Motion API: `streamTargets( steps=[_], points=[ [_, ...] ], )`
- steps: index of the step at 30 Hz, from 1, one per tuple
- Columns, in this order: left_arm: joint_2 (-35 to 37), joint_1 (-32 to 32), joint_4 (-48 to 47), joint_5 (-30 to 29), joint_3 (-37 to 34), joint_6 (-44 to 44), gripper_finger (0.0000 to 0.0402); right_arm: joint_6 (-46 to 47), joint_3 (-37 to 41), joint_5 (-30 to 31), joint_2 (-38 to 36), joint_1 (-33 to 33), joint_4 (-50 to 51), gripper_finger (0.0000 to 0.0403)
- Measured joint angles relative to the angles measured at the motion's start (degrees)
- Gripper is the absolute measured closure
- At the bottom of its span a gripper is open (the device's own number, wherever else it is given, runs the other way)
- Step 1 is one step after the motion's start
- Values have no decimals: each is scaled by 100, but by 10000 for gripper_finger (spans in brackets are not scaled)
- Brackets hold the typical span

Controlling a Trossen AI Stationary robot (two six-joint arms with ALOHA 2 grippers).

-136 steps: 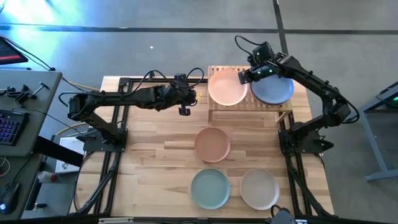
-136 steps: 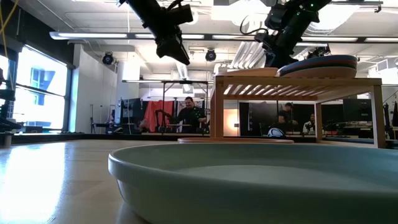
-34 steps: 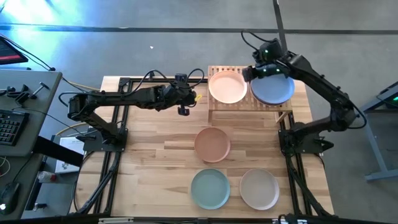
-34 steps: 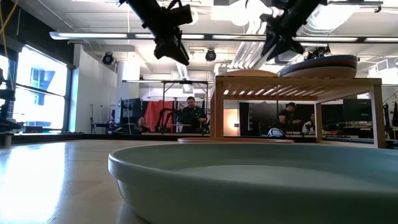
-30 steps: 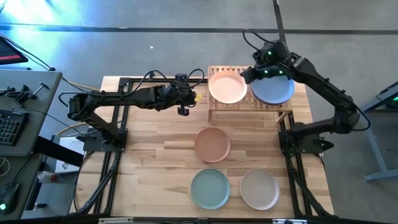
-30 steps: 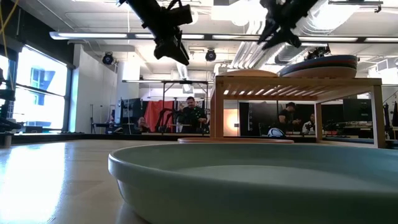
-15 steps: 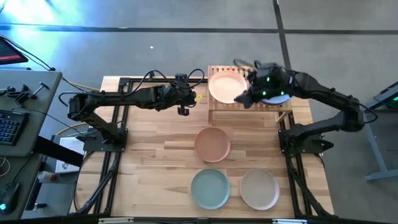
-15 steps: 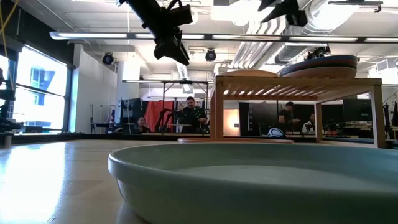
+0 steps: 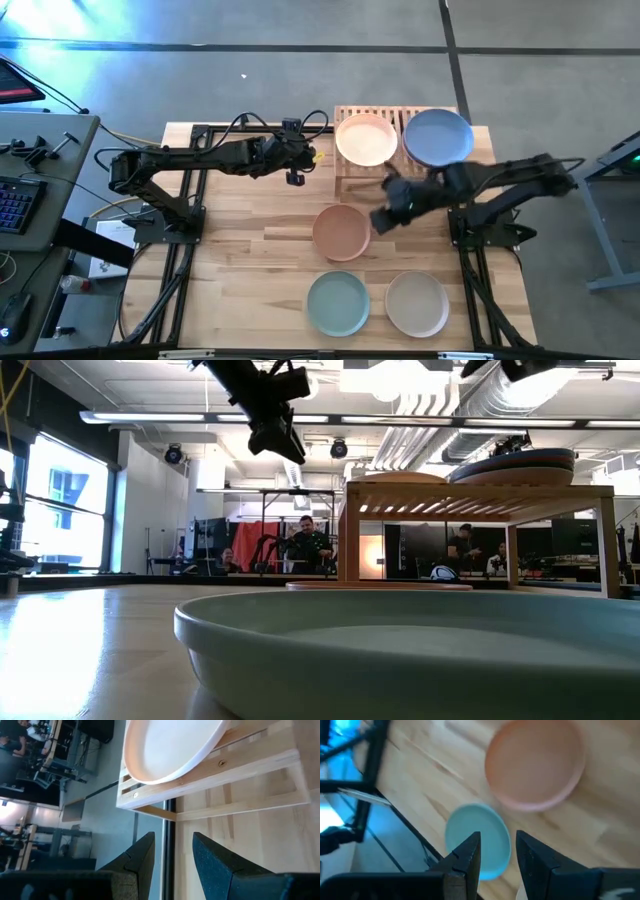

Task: Place and stack plates onto a shelf
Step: Stack the white plate on top of the light orange plate on the shelf

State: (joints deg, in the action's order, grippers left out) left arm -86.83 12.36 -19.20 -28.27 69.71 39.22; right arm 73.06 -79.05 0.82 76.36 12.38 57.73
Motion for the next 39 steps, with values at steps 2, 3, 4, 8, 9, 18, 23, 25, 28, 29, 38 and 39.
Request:
streamTargets(
  steps=[2,3,4,8,9,18,23,25,28,29,38,39],
  points=[
    [0,0,8,137,0,-2,280,341,0,9,240,280,5,297],
    [0,0,9,222,0,-2,280,520,0,10,365,400,5,297],
    [0,-2,9,306,0,-2,280,682,0,8,486,515,10,297],
    [0,-2,20,638,0,-15,280,1229,0,-101,949,920,1,297],
    [0,-2,20,702,0,-15,280,1361,0,-141,1049,1013,1,297],
    [0,-4,71,826,0,-500,280,2551,0,-324,1772,1744,-44,297],
    [0,-2,72,827,0,-1082,280,3164,0,-348,2073,2066,-62,297],
    [0,-2,41,827,0,-1322,280,3351,0,-438,2193,2169,-66,297],
    [0,-2,-62,826,0,-1636,280,3511,0,-561,2367,2300,-106,297],
    [0,0,-111,826,0,-1744,280,3514,0,-561,2433,2336,-133,297],
    [0,0,-632,1019,0,-2419,280,3517,1,-651,2980,2444,-260,297],
    [0,0,-661,1056,0,-2415,280,3517,2,-695,3033,2444,-273,297]
  ],
)
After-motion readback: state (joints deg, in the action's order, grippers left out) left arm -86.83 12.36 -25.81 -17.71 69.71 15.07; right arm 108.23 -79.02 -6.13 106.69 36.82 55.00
